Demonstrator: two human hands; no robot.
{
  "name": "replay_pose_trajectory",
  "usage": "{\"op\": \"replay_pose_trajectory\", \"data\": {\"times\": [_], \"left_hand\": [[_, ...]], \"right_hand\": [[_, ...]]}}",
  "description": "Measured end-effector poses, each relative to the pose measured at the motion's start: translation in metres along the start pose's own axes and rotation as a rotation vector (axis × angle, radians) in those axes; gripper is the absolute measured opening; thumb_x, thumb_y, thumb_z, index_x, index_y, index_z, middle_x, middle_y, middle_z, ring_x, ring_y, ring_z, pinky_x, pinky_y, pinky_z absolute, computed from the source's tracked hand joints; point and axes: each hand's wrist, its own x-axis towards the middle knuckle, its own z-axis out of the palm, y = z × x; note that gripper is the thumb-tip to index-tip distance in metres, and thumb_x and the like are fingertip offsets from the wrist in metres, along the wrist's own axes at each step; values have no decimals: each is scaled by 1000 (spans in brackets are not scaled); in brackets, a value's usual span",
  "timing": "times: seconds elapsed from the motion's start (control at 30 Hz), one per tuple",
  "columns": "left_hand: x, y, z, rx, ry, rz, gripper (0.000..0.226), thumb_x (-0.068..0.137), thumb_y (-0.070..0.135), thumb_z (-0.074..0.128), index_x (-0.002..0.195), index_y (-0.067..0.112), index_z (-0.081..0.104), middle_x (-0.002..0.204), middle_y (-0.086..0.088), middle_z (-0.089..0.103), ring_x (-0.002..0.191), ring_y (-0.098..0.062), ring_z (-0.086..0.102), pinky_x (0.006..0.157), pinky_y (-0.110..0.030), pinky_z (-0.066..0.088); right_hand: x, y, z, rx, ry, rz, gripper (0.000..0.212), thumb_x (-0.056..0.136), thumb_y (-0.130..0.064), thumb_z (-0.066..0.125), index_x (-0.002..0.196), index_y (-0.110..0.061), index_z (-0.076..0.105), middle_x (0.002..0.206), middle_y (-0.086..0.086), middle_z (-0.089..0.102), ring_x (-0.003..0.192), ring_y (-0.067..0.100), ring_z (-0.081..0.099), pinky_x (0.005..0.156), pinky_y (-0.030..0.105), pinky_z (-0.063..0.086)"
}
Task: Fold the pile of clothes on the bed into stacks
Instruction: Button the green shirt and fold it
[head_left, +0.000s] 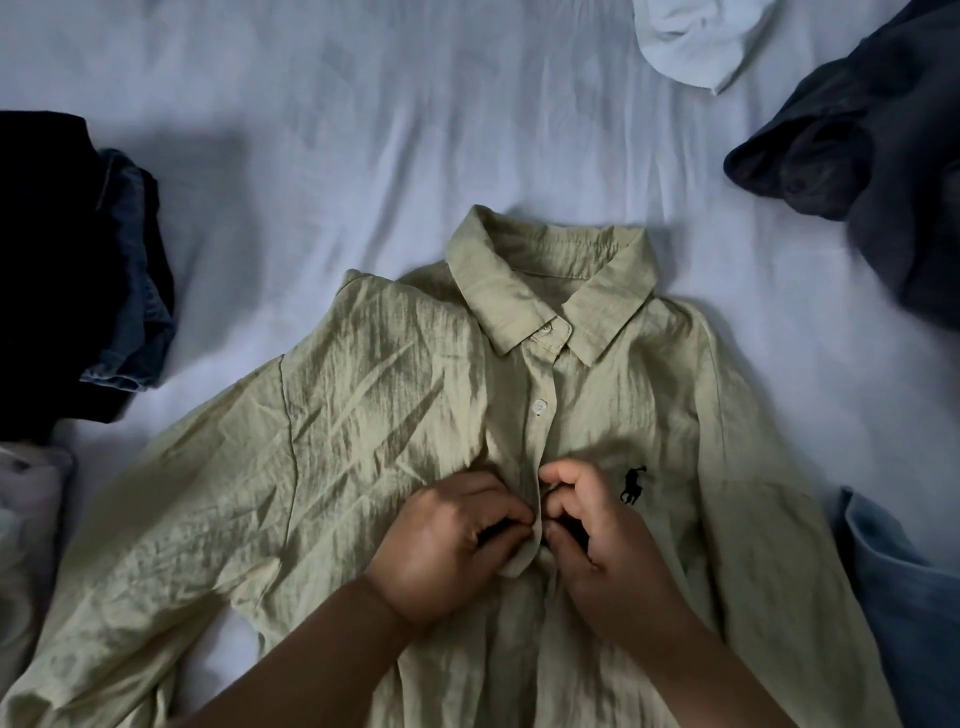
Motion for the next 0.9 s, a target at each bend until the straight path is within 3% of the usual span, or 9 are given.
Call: {"op": "replay_pose_trajectory", "data": {"times": [0.13,0.3,0.43,0.6,0.8,0.9], "left_hand": [[0,2,4,25,16,-34,15,81,33,61,83,22,70,80,9,62,73,-5,59,61,-26,50],[-1,3,6,78,54,3,15,84,31,61,81,18,67,80,5,60,71,-10,58,59,-28,50],[-4,2,10,146,122,121,15,88,23,61,87,13,72,84,0,65,74,-11,61,67,-24,51],[-3,-2,13,74,155,104,16,86,23,63,89,12,74,87,-1,66,78,-11,63,69,-25,53],[1,-3,15,45,128,53,18,85,27,63,87,12,74,85,0,66,77,-7,61,70,-20,51],[6,-2,14,34,88,54,18,85,27,63,86,11,71,84,0,65,76,-7,59,70,-18,49]], "right_hand": [[0,-3,-1,26,1,2,38,84,-8,48,107,-38,46,82,-5,60,78,8,60,71,14,43],[4,-7,-5,45,-29,37,48,86,9,51,106,-35,45,84,-5,61,77,5,59,70,8,40],[8,-7,-10,162,-100,109,42,90,5,51,110,-31,45,92,3,69,86,8,65,78,17,49],[11,-1,-14,223,-117,144,40,91,3,54,118,-26,44,92,6,70,89,16,66,84,35,52],[14,5,-12,207,-47,167,37,86,0,61,110,-24,48,80,5,69,73,16,63,73,32,49],[15,6,-11,214,-28,170,31,83,-5,61,103,-25,48,77,9,67,71,26,61,69,41,49]]}}
